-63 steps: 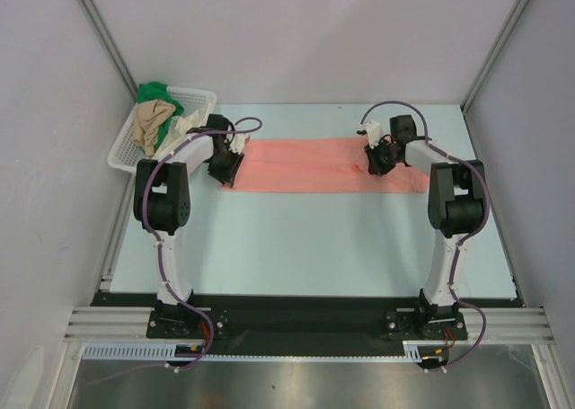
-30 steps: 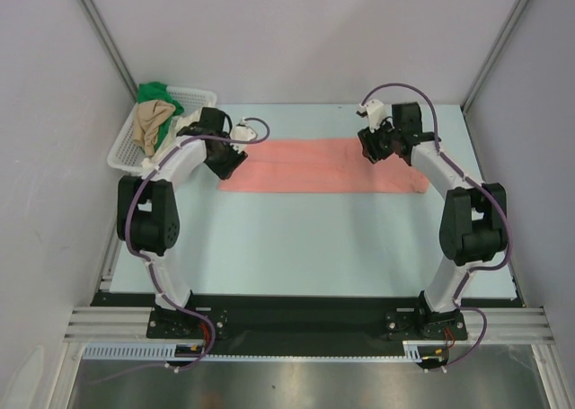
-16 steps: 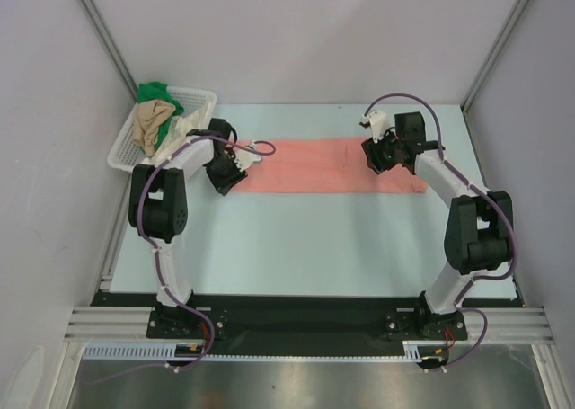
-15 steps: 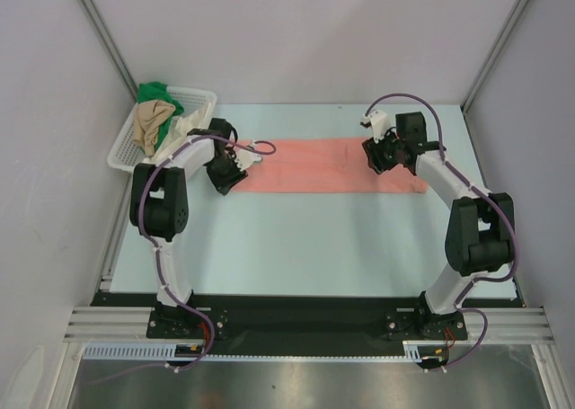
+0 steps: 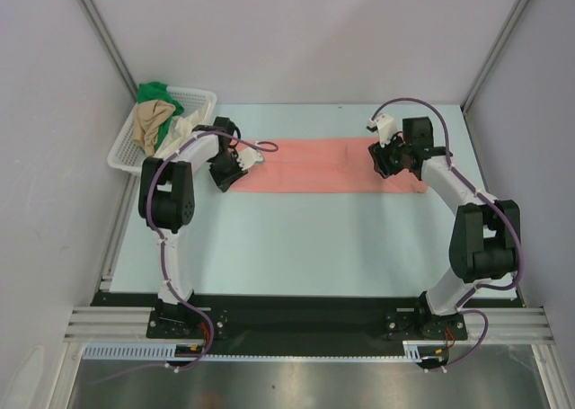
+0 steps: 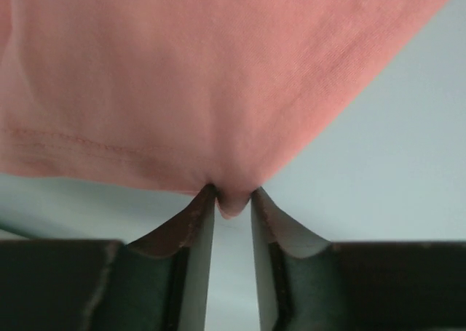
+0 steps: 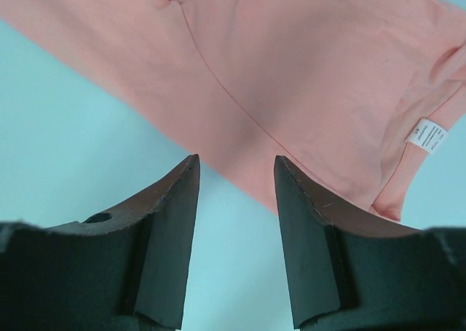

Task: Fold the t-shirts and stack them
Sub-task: Fold the tshirt

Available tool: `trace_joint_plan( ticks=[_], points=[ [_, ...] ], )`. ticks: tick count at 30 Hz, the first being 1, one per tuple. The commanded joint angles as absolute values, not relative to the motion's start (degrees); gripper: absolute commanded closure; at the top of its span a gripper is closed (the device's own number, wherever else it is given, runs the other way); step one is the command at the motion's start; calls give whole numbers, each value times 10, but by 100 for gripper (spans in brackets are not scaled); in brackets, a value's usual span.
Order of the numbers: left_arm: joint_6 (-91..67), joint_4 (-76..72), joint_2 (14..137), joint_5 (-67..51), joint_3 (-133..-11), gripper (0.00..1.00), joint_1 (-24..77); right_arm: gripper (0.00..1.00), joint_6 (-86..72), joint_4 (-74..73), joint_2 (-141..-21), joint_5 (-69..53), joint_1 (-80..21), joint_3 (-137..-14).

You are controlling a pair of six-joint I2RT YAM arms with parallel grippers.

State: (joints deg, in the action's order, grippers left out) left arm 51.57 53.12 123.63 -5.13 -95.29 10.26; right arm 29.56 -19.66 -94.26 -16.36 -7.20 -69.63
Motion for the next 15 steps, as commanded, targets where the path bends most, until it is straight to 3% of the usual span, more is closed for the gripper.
trace_joint_plan(
  ticks=[1, 9, 15],
  points=[
    [535, 569, 1240, -68, -956, 71, 103, 50, 299, -187, -924, -167, -60, -691],
    [518, 560, 1209, -69, -904, 98, 111, 50, 272, -157, -962, -139, -16, -701],
    [512, 579, 1142, -95, -822, 100, 138, 51, 242, -164, -1028, -135, 24, -769]
  ],
)
